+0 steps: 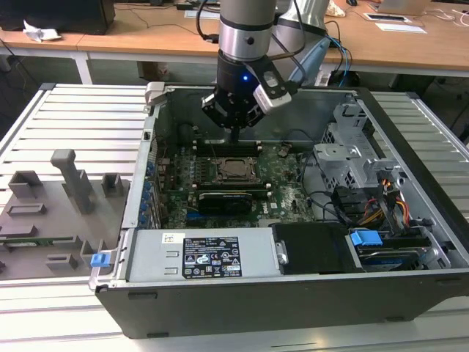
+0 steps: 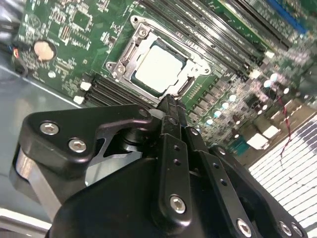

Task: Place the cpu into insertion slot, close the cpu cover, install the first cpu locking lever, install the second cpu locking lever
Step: 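Install the first cpu locking lever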

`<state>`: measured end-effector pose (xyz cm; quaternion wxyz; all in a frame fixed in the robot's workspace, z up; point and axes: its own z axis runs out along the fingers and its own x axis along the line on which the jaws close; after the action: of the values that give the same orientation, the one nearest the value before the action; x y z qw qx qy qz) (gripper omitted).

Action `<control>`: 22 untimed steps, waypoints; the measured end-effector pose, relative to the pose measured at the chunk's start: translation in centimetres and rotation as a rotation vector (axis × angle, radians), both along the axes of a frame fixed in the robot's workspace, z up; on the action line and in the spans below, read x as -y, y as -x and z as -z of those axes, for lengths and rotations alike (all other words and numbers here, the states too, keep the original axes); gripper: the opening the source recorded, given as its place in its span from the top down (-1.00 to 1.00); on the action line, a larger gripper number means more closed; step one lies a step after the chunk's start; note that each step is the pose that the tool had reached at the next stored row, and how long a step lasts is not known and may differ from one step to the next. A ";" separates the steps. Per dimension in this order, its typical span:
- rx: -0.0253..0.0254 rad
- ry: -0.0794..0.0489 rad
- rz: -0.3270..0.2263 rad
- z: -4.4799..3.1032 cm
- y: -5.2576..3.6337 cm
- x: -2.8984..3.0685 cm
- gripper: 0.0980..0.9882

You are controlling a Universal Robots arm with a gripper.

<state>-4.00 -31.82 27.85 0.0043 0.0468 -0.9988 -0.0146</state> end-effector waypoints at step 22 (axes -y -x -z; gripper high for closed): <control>0.0011 -0.002 -0.040 0.07 2.59 0.09 0.98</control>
<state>-6.59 -31.91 27.79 0.0040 0.0668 -0.9976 -0.0153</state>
